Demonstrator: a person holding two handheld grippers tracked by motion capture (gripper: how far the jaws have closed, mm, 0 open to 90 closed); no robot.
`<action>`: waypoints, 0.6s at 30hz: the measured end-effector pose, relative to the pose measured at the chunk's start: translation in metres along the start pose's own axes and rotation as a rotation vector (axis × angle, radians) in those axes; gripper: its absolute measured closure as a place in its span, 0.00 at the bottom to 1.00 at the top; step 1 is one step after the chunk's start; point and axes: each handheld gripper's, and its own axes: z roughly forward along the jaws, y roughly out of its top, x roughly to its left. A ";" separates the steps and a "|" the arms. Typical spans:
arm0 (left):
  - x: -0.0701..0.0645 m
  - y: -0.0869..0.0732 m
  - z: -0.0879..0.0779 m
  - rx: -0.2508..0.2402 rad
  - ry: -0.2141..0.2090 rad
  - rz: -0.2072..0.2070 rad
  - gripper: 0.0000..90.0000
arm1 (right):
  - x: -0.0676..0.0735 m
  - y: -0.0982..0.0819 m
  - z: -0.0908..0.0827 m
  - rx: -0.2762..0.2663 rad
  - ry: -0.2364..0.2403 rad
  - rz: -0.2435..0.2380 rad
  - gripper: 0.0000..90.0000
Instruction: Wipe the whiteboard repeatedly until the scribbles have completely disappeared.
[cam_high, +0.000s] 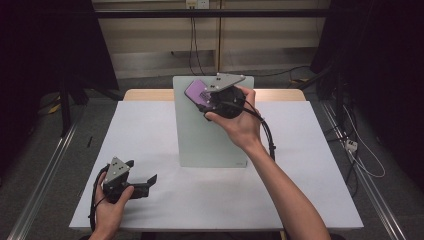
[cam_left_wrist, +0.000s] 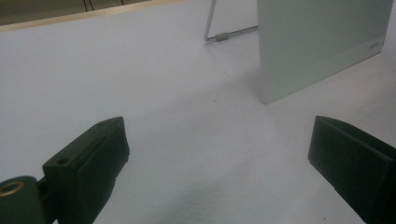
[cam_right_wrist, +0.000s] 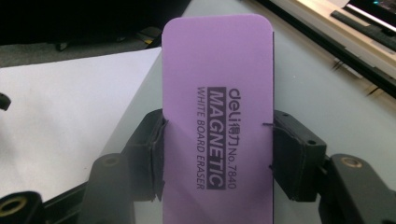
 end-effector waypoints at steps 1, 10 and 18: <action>0.000 0.000 0.000 0.000 -0.002 -0.001 0.05 | 0.003 -0.002 0.003 0.005 0.006 -0.006 0.47; 0.000 0.000 0.000 -0.001 -0.002 -0.002 0.05 | 0.040 -0.027 0.030 0.071 0.113 -0.053 0.47; 0.001 0.000 0.001 0.002 0.001 -0.001 0.05 | 0.061 -0.049 0.043 0.096 0.166 -0.062 0.47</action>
